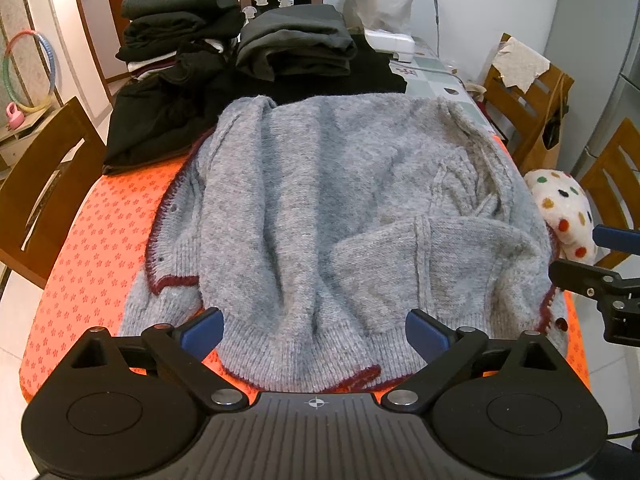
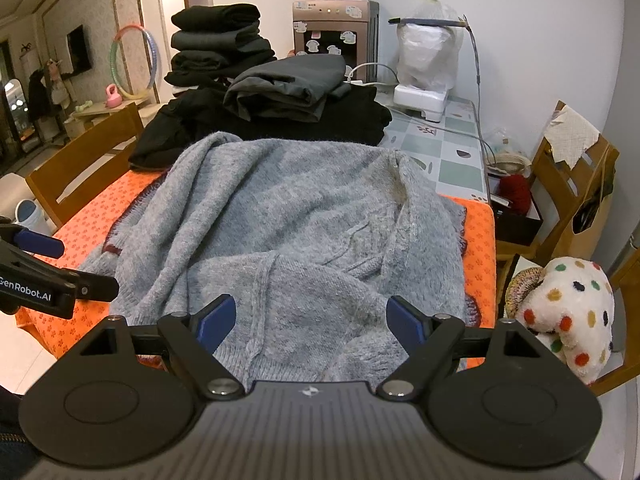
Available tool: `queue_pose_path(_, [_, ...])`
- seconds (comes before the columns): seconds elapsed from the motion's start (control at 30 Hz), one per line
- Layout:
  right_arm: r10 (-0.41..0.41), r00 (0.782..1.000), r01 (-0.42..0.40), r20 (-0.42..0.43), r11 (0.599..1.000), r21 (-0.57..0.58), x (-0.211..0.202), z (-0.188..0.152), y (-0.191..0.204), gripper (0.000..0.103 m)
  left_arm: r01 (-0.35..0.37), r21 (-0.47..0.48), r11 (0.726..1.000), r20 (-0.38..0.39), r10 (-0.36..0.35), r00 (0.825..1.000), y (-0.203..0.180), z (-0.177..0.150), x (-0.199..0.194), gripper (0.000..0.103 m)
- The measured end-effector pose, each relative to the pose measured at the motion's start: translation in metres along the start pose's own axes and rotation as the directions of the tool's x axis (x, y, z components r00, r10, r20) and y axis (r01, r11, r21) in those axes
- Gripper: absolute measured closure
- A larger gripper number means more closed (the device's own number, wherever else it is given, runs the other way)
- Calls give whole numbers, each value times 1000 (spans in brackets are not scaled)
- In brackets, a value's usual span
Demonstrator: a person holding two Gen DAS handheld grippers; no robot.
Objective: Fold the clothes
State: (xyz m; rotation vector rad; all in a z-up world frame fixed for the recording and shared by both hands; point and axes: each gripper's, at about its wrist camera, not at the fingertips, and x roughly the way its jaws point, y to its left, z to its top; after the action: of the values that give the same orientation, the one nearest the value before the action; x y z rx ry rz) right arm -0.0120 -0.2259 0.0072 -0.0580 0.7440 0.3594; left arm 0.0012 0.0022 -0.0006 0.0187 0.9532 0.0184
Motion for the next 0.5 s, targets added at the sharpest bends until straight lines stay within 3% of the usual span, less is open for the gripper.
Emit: queue_pose_path(0.5, [-4,1000,4,-5,1000,-7,3,2,1,16,9,10,1000,-5,-9,1000,2,4,3,4])
